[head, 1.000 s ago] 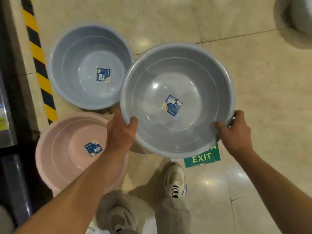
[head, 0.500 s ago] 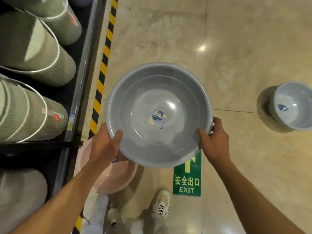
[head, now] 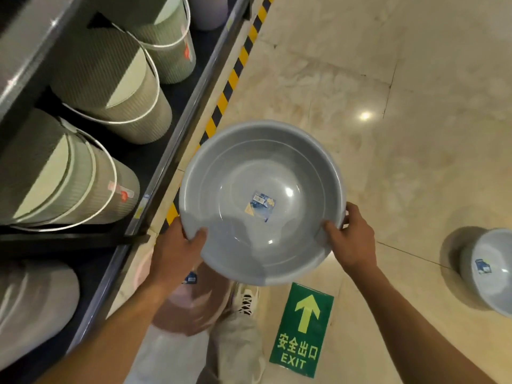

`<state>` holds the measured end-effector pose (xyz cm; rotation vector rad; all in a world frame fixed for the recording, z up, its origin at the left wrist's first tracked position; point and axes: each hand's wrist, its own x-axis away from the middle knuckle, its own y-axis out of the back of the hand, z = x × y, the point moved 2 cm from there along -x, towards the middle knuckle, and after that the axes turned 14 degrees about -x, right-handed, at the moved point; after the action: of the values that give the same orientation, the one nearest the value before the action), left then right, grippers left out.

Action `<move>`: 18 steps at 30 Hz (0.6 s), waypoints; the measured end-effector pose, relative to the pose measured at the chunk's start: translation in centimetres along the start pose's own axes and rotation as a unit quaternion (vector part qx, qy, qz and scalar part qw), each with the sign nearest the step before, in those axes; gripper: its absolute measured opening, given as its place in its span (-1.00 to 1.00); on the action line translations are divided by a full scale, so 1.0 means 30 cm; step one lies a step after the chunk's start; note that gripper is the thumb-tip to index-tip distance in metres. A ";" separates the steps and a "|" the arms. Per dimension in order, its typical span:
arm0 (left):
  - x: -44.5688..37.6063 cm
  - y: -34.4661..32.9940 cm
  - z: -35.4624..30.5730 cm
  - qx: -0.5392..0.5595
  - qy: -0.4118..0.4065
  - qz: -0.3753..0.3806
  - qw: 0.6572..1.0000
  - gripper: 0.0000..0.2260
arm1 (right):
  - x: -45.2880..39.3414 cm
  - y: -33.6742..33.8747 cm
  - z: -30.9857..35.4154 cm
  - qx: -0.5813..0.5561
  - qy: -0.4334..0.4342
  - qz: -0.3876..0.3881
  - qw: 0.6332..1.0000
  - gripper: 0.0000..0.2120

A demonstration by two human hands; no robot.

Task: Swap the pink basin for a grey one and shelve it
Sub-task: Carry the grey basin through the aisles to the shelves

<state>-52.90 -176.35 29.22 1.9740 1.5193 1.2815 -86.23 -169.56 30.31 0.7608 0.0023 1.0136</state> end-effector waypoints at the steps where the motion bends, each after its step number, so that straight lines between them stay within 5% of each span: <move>1: -0.027 -0.007 0.018 0.000 0.022 -0.006 1.000 -0.71 | -0.042 -0.027 0.010 0.009 0.006 0.013 1.000 -0.53; 10: -0.160 -0.148 0.168 0.050 0.167 -0.014 0.985 -0.61 | -0.349 -0.261 0.040 0.082 0.057 0.124 0.987 -0.51; 18: -0.285 -0.384 0.279 0.072 0.259 -0.048 0.962 -0.74 | -0.628 -0.503 -0.086 0.159 0.106 0.224 0.956 -0.48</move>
<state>-53.13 -177.67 12.67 1.6936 1.9655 1.7860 -85.99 -186.98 13.41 0.9647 0.1894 1.5509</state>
